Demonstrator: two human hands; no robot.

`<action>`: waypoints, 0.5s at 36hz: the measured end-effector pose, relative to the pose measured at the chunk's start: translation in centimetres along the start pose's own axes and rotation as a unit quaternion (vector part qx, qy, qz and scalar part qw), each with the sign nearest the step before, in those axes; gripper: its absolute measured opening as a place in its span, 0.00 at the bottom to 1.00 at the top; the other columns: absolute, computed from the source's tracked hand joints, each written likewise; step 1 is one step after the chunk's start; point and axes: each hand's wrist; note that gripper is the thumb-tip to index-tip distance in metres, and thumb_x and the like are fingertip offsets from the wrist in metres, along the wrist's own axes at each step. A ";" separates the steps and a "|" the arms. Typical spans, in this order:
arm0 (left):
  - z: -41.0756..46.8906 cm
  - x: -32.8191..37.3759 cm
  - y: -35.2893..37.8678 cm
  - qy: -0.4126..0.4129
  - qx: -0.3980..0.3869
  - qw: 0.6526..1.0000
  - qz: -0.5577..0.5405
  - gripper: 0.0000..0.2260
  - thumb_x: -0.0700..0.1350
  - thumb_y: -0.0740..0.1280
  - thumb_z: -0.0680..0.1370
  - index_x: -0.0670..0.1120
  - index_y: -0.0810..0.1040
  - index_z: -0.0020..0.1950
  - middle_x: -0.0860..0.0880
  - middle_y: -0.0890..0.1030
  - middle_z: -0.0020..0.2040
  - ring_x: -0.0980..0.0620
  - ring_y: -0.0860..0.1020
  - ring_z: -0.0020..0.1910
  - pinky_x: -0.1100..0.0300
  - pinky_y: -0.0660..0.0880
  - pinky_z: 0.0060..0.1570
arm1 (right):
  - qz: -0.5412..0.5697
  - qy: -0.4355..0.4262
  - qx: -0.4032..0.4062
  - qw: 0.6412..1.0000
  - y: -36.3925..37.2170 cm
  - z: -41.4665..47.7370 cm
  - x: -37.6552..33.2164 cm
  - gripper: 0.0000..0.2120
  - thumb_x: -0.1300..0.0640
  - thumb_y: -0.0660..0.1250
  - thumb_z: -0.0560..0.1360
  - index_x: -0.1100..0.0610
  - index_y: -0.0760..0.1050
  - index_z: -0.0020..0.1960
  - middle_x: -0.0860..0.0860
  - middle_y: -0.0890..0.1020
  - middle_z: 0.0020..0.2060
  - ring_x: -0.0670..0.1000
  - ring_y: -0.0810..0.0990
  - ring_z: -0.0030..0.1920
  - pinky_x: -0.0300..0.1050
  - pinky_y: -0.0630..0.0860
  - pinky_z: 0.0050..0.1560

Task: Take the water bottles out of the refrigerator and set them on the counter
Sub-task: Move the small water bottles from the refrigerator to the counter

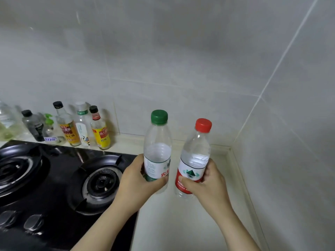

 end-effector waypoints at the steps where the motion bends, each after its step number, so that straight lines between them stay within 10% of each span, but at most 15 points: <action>1: 0.9 -0.3 0.2 -0.003 -0.002 1.000 0.004 0.19 0.43 0.79 0.64 0.54 0.76 0.50 0.61 0.83 0.42 0.65 0.80 0.42 0.73 0.74 0.39 | -0.002 0.001 0.001 1.000 0.2 0.8 0.2 0.23 0.47 0.74 0.56 0.43 0.73 0.49 0.38 0.83 0.43 0.40 0.82 0.43 0.44 0.81 0.45; 18: 16.8 -8.0 3.8 -0.061 -0.014 0.997 0.048 0.19 0.46 0.78 0.65 0.51 0.74 0.51 0.56 0.82 0.45 0.59 0.80 0.44 0.64 0.76 0.40 | -0.037 0.060 0.021 0.997 6.0 15.4 5.6 0.24 0.59 0.78 0.63 0.44 0.68 0.50 0.38 0.80 0.42 0.37 0.79 0.43 0.30 0.73 0.36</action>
Point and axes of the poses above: each hand's wrist, its own z-axis towards the middle knuckle, its own y-axis out of the palm, x = y × z
